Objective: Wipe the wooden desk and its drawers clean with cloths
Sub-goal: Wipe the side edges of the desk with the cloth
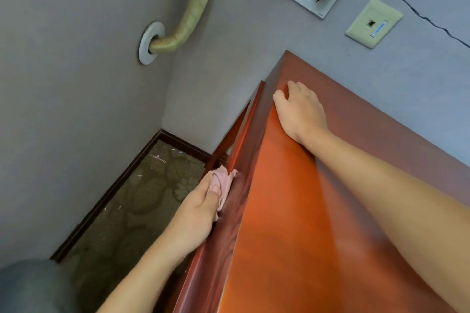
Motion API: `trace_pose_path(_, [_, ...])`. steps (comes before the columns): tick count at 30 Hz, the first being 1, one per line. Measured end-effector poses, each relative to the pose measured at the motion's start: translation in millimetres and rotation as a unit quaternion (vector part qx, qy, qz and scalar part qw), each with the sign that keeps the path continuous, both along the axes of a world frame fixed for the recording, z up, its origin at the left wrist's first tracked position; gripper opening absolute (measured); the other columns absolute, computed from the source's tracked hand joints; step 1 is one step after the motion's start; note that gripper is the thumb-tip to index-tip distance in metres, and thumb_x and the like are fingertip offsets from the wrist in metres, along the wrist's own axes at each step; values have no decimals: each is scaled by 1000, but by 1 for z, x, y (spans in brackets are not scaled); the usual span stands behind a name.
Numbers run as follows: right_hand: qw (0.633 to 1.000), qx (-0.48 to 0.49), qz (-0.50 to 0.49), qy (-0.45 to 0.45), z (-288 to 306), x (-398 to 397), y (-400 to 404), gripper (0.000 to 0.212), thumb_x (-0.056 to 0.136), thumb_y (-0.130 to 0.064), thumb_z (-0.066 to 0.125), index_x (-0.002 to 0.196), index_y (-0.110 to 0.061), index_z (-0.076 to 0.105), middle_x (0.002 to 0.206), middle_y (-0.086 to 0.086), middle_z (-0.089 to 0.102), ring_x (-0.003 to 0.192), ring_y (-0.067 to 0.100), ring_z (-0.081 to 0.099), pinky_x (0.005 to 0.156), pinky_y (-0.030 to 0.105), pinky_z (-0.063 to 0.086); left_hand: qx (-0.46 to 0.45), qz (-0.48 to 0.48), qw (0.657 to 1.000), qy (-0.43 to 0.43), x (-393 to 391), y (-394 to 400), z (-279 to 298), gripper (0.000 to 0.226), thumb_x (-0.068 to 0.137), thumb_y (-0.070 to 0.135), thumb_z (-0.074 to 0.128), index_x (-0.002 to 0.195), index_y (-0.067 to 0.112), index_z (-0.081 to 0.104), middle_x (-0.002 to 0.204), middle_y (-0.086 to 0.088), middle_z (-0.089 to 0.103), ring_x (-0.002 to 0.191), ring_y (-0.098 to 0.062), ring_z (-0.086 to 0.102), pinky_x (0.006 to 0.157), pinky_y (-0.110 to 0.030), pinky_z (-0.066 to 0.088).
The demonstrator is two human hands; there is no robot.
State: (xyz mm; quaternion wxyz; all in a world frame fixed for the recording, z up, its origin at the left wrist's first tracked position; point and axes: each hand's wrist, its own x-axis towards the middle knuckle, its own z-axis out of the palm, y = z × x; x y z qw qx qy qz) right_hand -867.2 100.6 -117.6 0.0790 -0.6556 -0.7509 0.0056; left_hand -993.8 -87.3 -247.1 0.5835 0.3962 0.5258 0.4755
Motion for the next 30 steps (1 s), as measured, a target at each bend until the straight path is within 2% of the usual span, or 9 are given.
trace_pose_path(4, [1000, 4, -1, -1, -2, 0, 3, 74, 93, -53, 17, 154, -17, 38, 157, 5, 41, 147, 28, 33, 119, 52, 30, 42, -21, 999, 18, 4, 64, -13, 46, 111, 54, 28, 148, 42, 51, 142, 19, 59, 129, 8, 52, 113, -18, 35])
trace_pose_path(6, [1000, 7, -1, 1, -3, 0, 4, 75, 92, -54, 15, 151, -16, 41, 156, 6, 43, 146, 28, 34, 118, 53, 31, 38, -6, 999, -1, 10, 122, -16, 51, 110, 55, 30, 145, 32, 58, 141, 6, 64, 131, -8, 58, 120, -36, 39])
trace_pose_path(8, [1000, 11, 6, -3, -4, 1, 6, 73, 93, -54, 16, 150, -15, 42, 156, 7, 42, 146, 27, 34, 118, 52, 31, 19, 13, 999, -27, 16, 179, -21, 51, 110, 50, 31, 141, 23, 62, 136, -4, 67, 128, -20, 62, 117, -45, 43])
trace_pose_path(12, [1000, 16, 10, -23, -3, 3, 6, 68, 100, -49, 21, 159, -17, 31, 164, 4, 32, 151, 24, 25, 123, 49, 25, 29, 21, 998, -47, 25, 268, -14, 62, 100, 55, 34, 140, 20, 64, 137, -5, 67, 127, -20, 62, 116, -43, 45])
trace_pose_path(16, [999, 10, 17, -32, -3, 4, 8, 64, 105, -48, 23, 161, -18, 25, 168, 1, 24, 155, 20, 16, 125, 47, 19, 21, 17, 999, -26, 24, 337, -1, 52, 111, 42, 34, 138, 8, 64, 137, -14, 65, 126, -28, 62, 113, -42, 46])
trace_pose_path(19, [999, 9, 21, -31, -2, 6, 4, 63, 105, -49, 24, 162, -20, 24, 168, -1, 20, 156, 17, 13, 126, 46, 16, 6, 34, 999, -26, 25, 366, -7, 57, 108, 51, 38, 130, 7, 68, 131, -16, 69, 121, -30, 65, 110, -43, 49])
trace_pose_path(22, [999, 15, 28, -27, -3, 5, 4, 62, 105, -49, 26, 161, -21, 25, 168, -2, 23, 155, 16, 15, 126, 45, 16, -19, 33, 998, -49, 25, 369, -13, 50, 108, 52, 38, 119, 15, 70, 126, -13, 71, 113, -27, 68, 107, -42, 51])
trace_pose_path(26, [999, 16, 33, -15, -2, 4, 5, 63, 105, -50, 28, 160, -20, 28, 166, 0, 27, 154, 18, 19, 125, 46, 18, -8, 29, 994, -109, 22, 329, -10, 53, 109, 49, 36, 141, 18, 64, 140, -5, 65, 125, -19, 63, 112, -38, 48])
trace_pose_path(30, [999, 18, 28, -6, -2, 3, 5, 65, 101, -51, 26, 157, -19, 34, 164, 3, 32, 151, 23, 26, 122, 49, 23, -7, 37, 998, -40, 19, 255, -21, 56, 108, 47, 34, 133, 7, 65, 130, -17, 69, 121, -31, 65, 110, -46, 49])
